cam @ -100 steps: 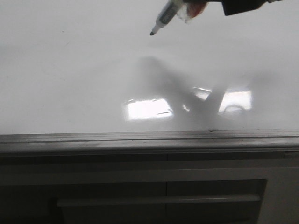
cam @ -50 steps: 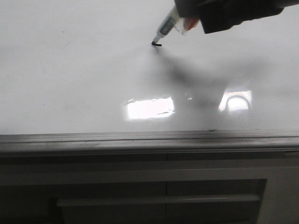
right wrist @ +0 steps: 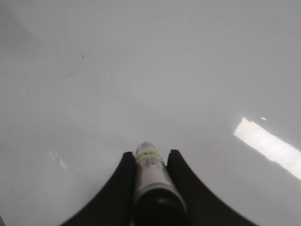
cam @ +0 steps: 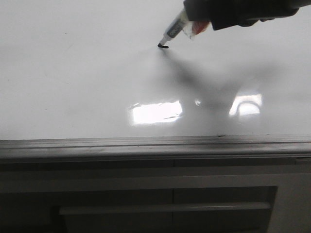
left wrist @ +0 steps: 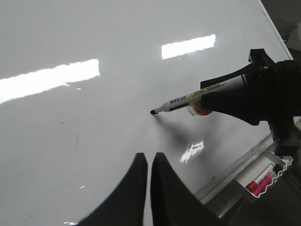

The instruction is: Write number 0 on whiteboard

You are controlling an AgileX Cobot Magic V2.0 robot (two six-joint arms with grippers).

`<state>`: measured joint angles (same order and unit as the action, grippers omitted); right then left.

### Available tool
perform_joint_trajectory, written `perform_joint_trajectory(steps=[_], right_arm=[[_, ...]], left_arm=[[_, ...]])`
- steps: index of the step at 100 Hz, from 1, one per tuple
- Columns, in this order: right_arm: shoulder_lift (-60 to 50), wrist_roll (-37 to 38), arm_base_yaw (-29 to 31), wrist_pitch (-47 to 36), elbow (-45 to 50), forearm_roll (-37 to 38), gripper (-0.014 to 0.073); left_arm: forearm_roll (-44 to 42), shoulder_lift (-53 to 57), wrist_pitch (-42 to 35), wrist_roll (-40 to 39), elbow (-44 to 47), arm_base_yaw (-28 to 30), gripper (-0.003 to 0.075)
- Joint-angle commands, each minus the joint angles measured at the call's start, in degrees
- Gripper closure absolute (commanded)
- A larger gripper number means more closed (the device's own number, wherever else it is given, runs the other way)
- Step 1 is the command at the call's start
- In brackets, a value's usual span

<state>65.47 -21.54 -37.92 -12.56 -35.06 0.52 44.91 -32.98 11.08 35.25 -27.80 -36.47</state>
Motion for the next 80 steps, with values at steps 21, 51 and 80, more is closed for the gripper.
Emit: perform_joint_trajectory(steps=[21,51,80], right_arm=[[0.0,0.0,-1.0,7.9,-0.8,-2.3,0.0643],[-0.6,0.0,-3.2,13.9,-0.8,-4.1,0.0644],[-7.7,1.6,0.6,24.0,-0.8,-4.1,0.064]], left_arm=[[1.2,0.0,-4.3,-0.6,-1.6,-0.1,0.074],[1.2,0.0,-4.5,-0.6,-1.6,-0.1,0.074],[1.2,0.0,-4.5,-0.6,-1.6,-0.1,0.074]])
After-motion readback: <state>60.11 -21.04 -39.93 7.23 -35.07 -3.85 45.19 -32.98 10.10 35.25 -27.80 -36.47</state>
